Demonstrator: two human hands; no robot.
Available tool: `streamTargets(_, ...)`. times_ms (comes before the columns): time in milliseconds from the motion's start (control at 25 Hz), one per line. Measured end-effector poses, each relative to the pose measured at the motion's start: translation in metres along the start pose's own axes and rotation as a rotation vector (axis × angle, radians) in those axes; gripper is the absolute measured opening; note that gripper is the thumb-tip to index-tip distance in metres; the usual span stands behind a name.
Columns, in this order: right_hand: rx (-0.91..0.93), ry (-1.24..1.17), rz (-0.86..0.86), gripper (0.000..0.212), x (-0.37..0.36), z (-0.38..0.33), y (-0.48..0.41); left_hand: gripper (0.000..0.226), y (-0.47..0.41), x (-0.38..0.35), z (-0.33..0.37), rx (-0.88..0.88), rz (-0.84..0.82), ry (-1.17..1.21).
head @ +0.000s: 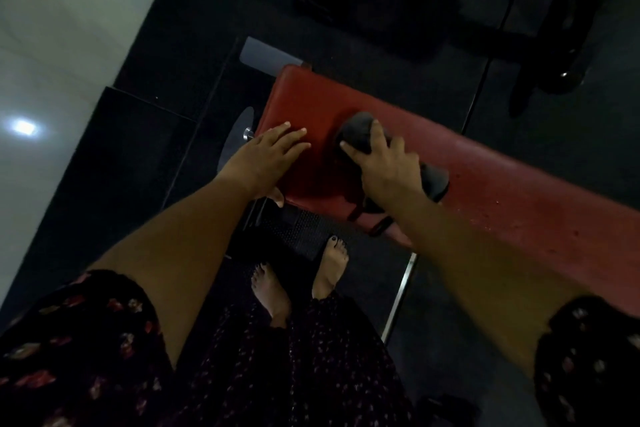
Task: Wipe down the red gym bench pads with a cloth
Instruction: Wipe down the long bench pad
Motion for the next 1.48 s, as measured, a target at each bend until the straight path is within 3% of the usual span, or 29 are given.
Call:
streamTargets(120, -0.090, -0.025, -0.040, 0.056, 0.015, 0.019, -0.042, 0.126, -0.002, -0.004, 0.001, -0.020, -0.014, -0.061)
streamTargets(360, -0.441, -0.381, -0.092, 0.071, -0.001, 0.026, -0.030, 0.117, 0.003, 0.011, 0.006, -0.046, 0.048, 0.035)
streamTargets(520, -0.302, -0.290, -0.068, 0.072, -0.025, -0.010, 0.033, 0.120, -0.007, 0.029, 0.018, -0.028, 0.151, 0.183)
streamTargets(600, -0.188, -0.201, -0.065, 0.070, -0.044, -0.031, 0.073, 0.127, -0.018, 0.025, 0.033, -0.067, 0.088, 0.163)
streamTargets(760, -0.143, -0.181, -0.068, 0.081, -0.072, -0.034, 0.128, 0.139, -0.037, 0.014, 0.056, -0.116, -0.027, 0.071)
streamTargets(920, -0.208, -0.235, -0.001, 0.075, -0.064, -0.011, 0.115, 0.137, -0.038, 0.012, 0.055, -0.068, -0.010, 0.021)
streamTargets(1160, -0.306, -0.258, 0.066, 0.058, -0.018, 0.042, 0.012, 0.137, -0.036, 0.014, 0.060, -0.072, 0.012, 0.024)
streamTargets(1320, -0.455, -0.331, -0.011, 0.062, -0.013, 0.082, -0.026, 0.137, -0.036, 0.014, 0.058, -0.079, 0.008, -0.001)
streamTargets(1480, -0.567, -0.489, -0.024, 0.071, -0.024, 0.077, -0.001, 0.133, -0.033, 0.017, 0.056, -0.119, 0.013, 0.136)
Point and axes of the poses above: each hand's wrist, its own y-axis away from the middle knuckle, its own x-axis out of the back of the hand, z = x × y, the point moved 10 cm from there along -y, towards the middle knuckle, and after that the axes turned 3 degrees about z, right-handed, at the moved point
